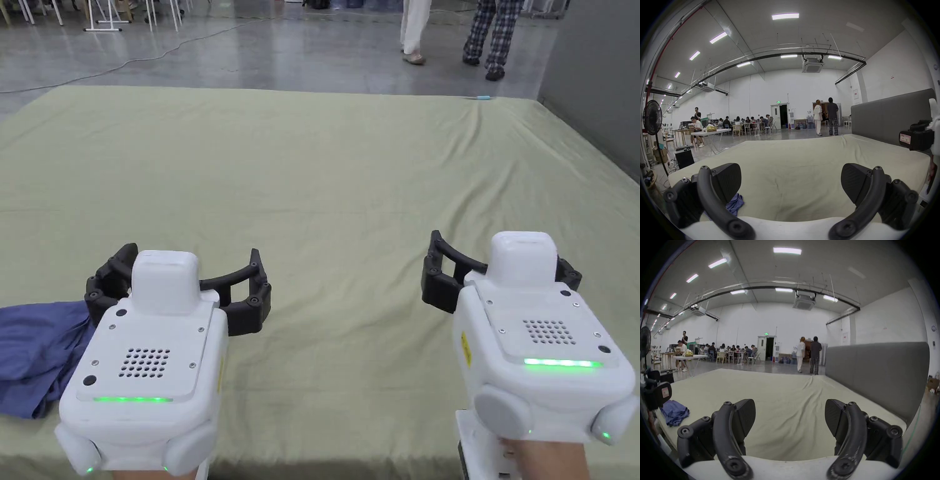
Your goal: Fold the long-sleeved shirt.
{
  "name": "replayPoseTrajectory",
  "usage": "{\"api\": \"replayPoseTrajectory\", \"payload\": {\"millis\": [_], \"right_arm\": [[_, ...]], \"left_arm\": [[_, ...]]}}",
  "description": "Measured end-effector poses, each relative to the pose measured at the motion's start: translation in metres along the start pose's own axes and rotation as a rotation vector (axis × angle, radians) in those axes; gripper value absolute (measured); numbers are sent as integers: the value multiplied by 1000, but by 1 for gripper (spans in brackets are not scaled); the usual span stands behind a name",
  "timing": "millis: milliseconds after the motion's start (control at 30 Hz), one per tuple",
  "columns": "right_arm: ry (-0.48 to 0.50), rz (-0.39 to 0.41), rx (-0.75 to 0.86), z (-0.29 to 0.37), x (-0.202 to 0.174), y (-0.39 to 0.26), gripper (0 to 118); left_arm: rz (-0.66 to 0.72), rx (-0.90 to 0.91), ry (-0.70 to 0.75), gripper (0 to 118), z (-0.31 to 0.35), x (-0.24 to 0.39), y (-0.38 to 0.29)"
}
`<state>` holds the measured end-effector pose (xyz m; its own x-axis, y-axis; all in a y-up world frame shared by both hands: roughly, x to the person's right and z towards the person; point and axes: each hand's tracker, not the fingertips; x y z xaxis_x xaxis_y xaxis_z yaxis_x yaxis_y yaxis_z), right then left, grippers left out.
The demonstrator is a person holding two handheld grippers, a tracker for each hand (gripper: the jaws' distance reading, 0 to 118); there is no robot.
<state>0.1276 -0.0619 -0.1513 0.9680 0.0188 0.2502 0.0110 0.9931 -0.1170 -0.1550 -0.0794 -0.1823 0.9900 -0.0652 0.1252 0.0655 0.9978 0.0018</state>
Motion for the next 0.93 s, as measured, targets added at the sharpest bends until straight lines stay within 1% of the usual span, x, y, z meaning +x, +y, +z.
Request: {"api": "replayPoseTrajectory", "payload": {"millis": [100,200,300,400,500,667,733,833,867,933], "right_arm": [[-55,-62,14,0,1,1,90],[-41,-75,24,4,4,3,90],[-56,-68,7,5,2,9,90],[-133,-59,12,7,-3,9,90],[-176,-51,28,7,-7,6,90],[-162,-48,44,6,-7,2,89],[-181,-33,42,7,-10,2,89],[-179,-13,38,5,-11,2,89],[-170,-11,45,5,-11,1,89],[-116,-5,70,6,-9,-1,89]], "left_arm": [[-1,2,1,117,0,1,1],[-1,4,0,118,1,1,2],[-3,1,0,117,1,2,3],[-1,15,0,117,2,3,3],[-8,8,-6,117,2,5,3],[-12,7,-8,117,2,5,2],[-15,5,-4,117,2,5,1],[-14,6,-2,117,3,4,1],[-14,4,-3,117,2,4,1],[-16,2,0,117,2,4,1]]}}
